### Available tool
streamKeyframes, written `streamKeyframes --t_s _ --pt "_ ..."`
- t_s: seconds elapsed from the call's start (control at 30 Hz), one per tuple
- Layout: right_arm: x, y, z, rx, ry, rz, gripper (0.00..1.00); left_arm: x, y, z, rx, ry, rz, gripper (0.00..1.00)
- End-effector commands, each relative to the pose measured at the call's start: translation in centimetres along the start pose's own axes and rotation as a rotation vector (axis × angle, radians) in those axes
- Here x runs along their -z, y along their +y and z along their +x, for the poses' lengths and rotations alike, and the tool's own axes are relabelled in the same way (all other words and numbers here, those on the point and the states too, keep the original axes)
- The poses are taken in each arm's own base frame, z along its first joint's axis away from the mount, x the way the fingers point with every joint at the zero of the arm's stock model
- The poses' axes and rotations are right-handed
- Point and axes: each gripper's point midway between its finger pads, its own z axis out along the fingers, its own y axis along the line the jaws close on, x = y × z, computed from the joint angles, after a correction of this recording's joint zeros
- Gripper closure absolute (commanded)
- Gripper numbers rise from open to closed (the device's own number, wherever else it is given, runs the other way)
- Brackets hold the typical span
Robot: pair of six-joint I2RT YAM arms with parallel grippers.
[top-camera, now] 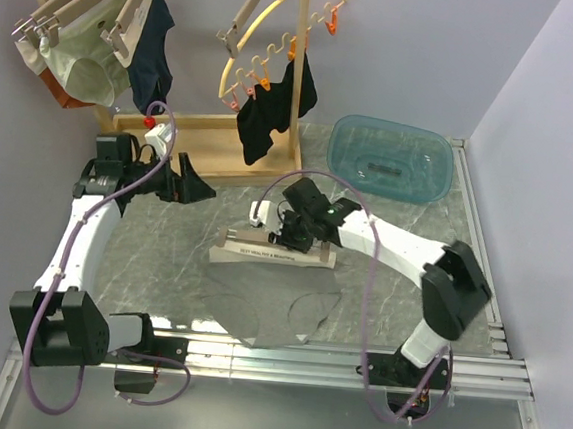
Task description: Clip the underwear to the hanger
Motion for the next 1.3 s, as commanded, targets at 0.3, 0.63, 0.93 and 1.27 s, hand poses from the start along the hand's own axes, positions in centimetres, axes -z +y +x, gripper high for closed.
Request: streamKeyframes --t_s 0.3,0.63,0.93,1.27 --pt "8.0 -2.4 -6.5 0.371 -0.159 0.408 1.0 3.9 -5.4 -2.7 -0.469 0.039 0.127 0.01" --pt "11.1 -2.9 -8.4 0.484 -0.166 0.58 1.0 0.3 -8.0 2.5 -0.484 0.219 0.154 0.16" --pt "13.3 -0.9 -9.8 0.585 -0.192 0.603 1.0 -1.0 -9.4 5.5 -0.526 0.36 0.233 0.29" --pt "14.4 -0.7 -10.7 0.631 -0.213 0.654 1.0 -0.9 -9.7 8.0 -0.518 0.419 0.261 0.46"
